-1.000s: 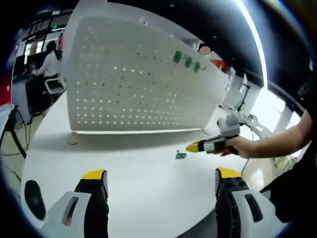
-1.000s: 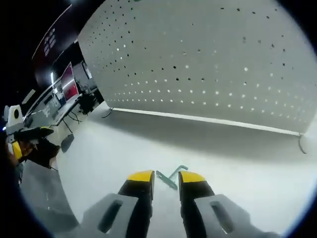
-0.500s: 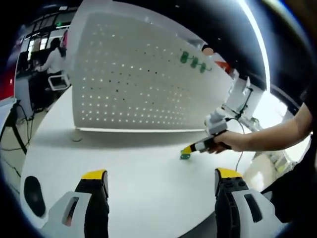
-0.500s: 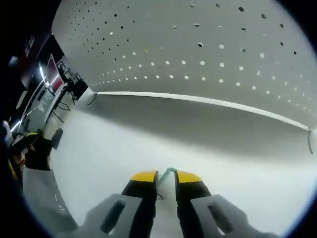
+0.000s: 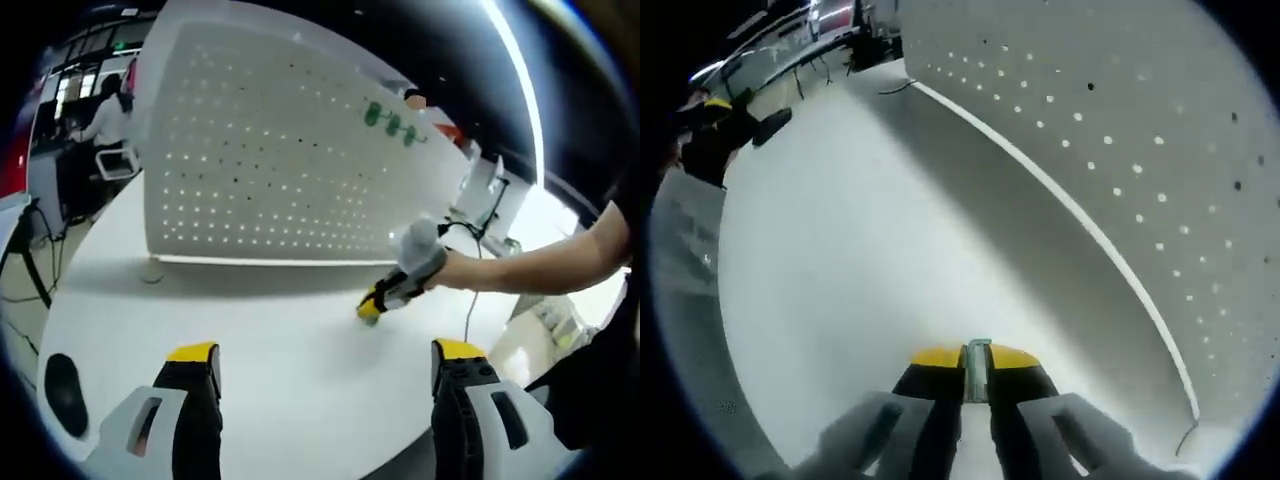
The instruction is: Insert the hook assembly into the mounting plate slot until the hook locks in place.
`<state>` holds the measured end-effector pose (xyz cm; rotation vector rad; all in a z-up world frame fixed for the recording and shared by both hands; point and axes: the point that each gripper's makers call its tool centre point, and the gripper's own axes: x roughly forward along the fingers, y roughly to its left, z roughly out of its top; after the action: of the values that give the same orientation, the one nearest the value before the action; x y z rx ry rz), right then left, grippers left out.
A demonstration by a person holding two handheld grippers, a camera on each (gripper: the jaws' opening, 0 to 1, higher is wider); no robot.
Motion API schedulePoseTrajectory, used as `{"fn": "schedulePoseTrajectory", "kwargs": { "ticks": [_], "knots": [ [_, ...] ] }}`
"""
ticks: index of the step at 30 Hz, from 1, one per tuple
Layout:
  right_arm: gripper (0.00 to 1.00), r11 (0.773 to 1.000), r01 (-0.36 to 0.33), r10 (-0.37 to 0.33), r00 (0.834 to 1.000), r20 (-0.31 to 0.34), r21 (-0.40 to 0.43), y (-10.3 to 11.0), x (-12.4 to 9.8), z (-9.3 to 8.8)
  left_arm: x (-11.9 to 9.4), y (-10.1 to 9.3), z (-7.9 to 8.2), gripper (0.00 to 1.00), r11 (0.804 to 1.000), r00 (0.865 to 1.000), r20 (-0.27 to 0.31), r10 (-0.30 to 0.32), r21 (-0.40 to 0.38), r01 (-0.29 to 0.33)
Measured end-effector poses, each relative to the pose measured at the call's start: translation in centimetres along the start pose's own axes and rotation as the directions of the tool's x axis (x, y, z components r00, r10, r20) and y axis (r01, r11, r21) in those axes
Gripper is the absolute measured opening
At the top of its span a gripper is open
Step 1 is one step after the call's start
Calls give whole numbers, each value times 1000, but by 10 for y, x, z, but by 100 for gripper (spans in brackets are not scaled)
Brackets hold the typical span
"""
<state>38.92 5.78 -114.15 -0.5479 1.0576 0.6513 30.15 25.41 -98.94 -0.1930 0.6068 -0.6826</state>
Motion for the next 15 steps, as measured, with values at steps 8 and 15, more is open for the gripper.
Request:
{"fn": "schedulePoseTrajectory", "kwargs": {
  "ticks": [8,15],
  "knots": [
    [1,997,8,-12,998,54,79,-7,-2,-1,-1,0,0,87,1000,1000,-2,-2,5,2],
    [1,941,-58,-27,969,246,332,-20,-24,14,0,0,-1,87,1000,1000,-10,-7,7,7]
  ]
}}
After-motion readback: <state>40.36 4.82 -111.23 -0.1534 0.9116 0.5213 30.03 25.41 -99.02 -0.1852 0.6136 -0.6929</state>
